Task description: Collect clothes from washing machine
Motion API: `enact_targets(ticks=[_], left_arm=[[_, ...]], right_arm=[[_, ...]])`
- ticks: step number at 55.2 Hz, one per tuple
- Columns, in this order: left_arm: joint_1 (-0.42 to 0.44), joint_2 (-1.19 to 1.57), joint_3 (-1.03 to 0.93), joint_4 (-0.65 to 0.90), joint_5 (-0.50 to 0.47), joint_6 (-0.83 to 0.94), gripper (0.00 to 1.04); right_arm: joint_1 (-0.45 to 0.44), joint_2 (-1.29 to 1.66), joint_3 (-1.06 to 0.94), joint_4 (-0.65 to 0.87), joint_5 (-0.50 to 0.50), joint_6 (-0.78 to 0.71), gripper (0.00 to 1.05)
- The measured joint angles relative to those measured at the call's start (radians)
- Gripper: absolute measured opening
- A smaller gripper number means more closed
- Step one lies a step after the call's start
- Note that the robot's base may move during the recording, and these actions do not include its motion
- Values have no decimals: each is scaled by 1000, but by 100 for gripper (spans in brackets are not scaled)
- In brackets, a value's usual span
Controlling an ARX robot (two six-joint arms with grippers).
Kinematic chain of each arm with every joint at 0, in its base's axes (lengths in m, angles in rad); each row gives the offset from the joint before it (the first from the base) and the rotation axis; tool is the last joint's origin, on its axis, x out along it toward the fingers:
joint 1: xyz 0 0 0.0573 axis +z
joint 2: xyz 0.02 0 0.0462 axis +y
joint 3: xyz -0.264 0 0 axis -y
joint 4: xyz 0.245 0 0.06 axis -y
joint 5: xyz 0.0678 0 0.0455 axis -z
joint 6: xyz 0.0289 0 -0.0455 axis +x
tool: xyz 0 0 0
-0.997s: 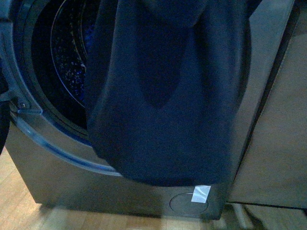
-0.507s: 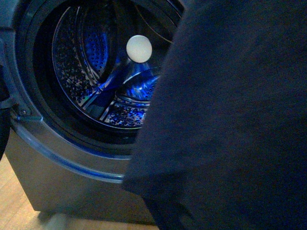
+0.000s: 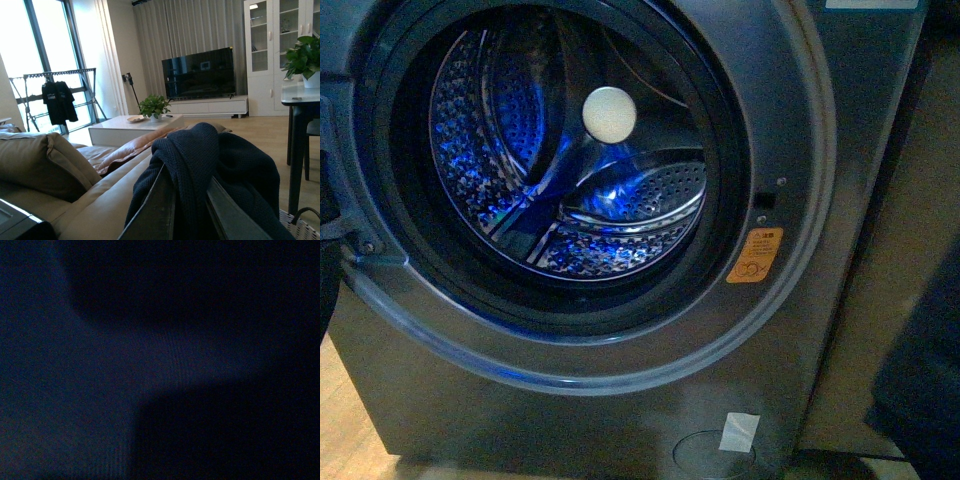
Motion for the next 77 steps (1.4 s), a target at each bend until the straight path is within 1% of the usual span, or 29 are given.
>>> enact_targets(ticks=[1, 2, 3, 7, 9, 13, 16, 20, 24, 35, 39, 43, 50, 53, 60, 65, 77], left_arm=[[0, 1, 2, -2, -4, 0, 7], [0, 2, 3, -3, -5, 0, 7], [0, 3, 3, -5, -8, 1, 7], [0, 4, 4, -12, -13, 1, 7], [1, 4, 7, -16, -18, 1, 7], [1, 4, 14, -21, -28, 1, 7], [-1, 4, 14, -21, -27, 2, 7], [-5, 4, 14, -21, -23, 5, 7], [-6, 4, 13, -21, -19, 5, 7], [-6, 3, 13, -21, -7, 5, 7], [-6, 3, 13, -21, -7, 5, 7], [-8, 3, 11, -12, -1, 3, 7], [-10, 2, 7, -5, 12, 3, 7], [-10, 2, 5, -5, 20, 2, 7], [-12, 3, 5, -5, 29, -3, 7], [-54, 82, 79, 40, -10, 4, 7], [-84, 138, 76, 42, -4, 12, 7]], right_arm=[[-27, 25, 1, 85, -74, 32, 97], [-39, 36, 2, 121, -107, 62, 97], [-58, 56, 6, 188, -163, 91, 97], [-72, 104, 8, 349, -283, 187, 97], [-68, 118, 10, 390, -309, 216, 97], [-41, 152, 24, 454, -315, 255, 97], [-27, 177, 48, 472, -315, 268, 97], [-33, 199, 74, 504, -331, 273, 97], [-60, 218, 95, 531, -346, 283, 97], [-202, 302, 152, 684, -426, 333, 97], [-216, 346, 168, 730, -428, 343, 97], [-180, 457, 203, 807, -422, 343, 97], [-92, 637, 261, 875, -408, 330, 97], [-45, 732, 299, 872, -405, 321, 97], [17, 896, 359, 882, -382, 297, 97], [58, 1017, 414, 896, -352, 271, 97], [131, 1085, 444, 930, -299, 238, 97]])
